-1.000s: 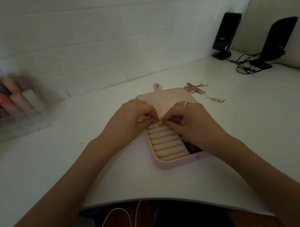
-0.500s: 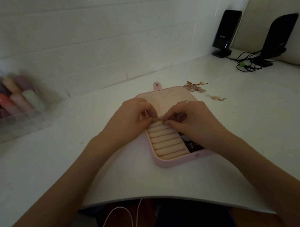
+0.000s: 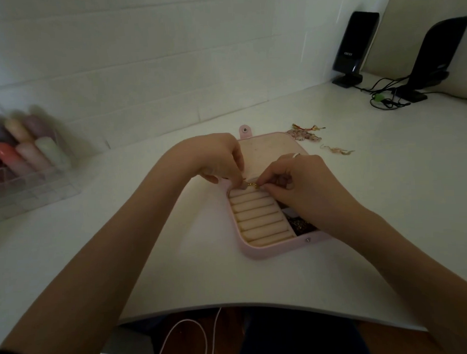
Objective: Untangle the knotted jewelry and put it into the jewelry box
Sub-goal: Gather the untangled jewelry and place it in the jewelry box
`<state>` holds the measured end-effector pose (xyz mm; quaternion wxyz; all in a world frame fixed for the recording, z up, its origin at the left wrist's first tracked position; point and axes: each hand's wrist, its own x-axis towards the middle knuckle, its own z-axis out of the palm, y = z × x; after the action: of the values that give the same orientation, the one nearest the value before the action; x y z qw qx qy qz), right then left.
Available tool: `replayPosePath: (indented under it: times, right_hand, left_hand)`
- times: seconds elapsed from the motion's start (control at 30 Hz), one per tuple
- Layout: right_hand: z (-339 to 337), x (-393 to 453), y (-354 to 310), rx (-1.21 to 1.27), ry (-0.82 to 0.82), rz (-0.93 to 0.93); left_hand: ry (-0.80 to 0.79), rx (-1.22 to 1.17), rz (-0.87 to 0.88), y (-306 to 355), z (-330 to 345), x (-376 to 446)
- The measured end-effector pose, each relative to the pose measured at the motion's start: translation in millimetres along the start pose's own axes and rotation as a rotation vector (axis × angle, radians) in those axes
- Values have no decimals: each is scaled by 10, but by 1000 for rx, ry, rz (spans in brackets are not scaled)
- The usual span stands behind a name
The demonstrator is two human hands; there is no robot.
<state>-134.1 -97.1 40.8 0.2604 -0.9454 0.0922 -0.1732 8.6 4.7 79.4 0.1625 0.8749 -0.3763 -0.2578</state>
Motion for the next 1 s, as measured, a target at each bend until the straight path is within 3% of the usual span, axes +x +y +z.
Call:
replayPosePath:
  times: [0.67,0.9,1.0]
  right_hand:
    - [-114,-105,6,46,-71,-64]
    - [-412,67,275,203,127,101]
    - [-534,180,514,70,223,164]
  left_hand:
    - [-135,-75,-4,-42,-66,78]
    - [-172,-187,46,-177,-151,24]
    - [-79,-251,45,-189,-144,-5]
